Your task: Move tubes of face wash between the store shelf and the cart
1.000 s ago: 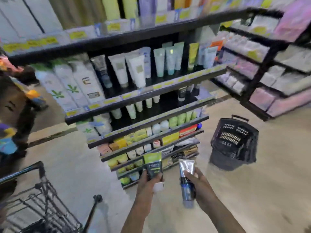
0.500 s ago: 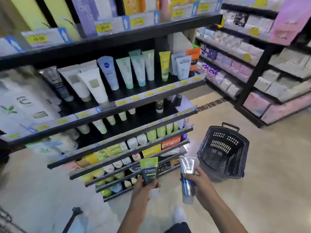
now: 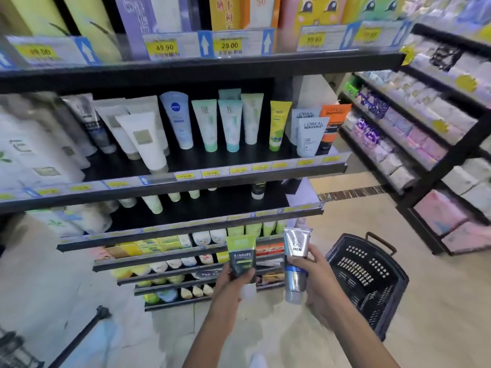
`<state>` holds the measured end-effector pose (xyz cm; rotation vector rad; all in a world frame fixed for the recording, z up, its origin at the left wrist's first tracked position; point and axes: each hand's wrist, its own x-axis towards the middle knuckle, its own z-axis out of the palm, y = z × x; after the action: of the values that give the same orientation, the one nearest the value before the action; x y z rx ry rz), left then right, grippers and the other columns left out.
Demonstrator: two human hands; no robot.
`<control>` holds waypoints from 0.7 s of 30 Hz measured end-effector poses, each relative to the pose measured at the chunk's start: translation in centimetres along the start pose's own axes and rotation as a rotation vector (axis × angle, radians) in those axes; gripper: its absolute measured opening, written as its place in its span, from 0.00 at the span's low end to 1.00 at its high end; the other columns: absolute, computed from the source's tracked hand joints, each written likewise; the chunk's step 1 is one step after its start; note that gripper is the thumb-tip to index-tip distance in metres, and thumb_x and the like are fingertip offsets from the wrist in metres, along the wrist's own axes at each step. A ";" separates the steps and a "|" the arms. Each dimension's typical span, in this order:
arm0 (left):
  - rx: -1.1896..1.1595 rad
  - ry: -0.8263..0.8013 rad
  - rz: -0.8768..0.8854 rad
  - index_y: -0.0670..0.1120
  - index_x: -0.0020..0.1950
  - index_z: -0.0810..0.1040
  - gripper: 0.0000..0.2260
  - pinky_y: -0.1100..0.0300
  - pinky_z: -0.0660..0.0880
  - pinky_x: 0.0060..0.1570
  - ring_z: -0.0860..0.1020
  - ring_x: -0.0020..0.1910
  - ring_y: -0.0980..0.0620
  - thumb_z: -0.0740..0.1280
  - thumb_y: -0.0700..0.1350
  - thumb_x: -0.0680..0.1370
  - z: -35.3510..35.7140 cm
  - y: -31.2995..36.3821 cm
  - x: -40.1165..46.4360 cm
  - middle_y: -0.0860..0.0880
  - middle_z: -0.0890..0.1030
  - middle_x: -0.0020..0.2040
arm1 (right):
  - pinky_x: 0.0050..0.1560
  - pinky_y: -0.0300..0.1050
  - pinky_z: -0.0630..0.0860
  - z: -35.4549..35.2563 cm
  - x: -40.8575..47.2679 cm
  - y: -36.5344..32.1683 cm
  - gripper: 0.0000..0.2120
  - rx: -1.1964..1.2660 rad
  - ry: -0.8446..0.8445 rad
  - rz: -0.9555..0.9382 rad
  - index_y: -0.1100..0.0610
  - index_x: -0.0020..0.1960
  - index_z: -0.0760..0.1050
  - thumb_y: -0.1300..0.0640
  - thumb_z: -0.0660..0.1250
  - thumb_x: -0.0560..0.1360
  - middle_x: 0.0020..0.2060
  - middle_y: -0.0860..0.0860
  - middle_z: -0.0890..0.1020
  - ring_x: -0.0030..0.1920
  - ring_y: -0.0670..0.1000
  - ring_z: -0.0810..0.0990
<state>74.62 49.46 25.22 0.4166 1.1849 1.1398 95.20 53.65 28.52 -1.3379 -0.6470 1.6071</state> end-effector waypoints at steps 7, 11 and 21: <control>0.011 0.066 0.072 0.47 0.64 0.79 0.31 0.35 0.66 0.73 0.81 0.62 0.39 0.84 0.50 0.64 3.3 0.4 0.1 0.44 0.86 0.57 | 0.54 0.72 0.78 -1.1 3.0 -2.1 0.19 -0.082 -0.108 0.026 0.55 0.61 0.78 0.69 0.72 0.74 0.55 0.67 0.83 0.52 0.68 0.84; 0.067 0.084 0.107 0.48 0.61 0.80 0.21 0.40 0.66 0.74 0.80 0.63 0.39 0.80 0.42 0.69 4.7 0.6 0.1 0.44 0.86 0.56 | 0.59 0.70 0.77 -1.7 4.2 -2.9 0.20 -0.106 -0.160 0.038 0.58 0.63 0.77 0.70 0.72 0.73 0.54 0.65 0.84 0.51 0.67 0.84; 0.097 0.133 0.239 0.51 0.60 0.81 0.17 0.36 0.69 0.72 0.81 0.62 0.39 0.77 0.39 0.73 8.0 3.2 0.1 0.43 0.85 0.58 | 0.62 0.71 0.75 -2.7 6.0 -5.3 0.23 -0.123 -0.258 0.063 0.55 0.61 0.80 0.62 0.78 0.67 0.56 0.65 0.83 0.56 0.70 0.82</control>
<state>80.14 53.17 30.66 0.5754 1.3364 1.3361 99.45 60.89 29.48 -1.2587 -0.8783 1.8340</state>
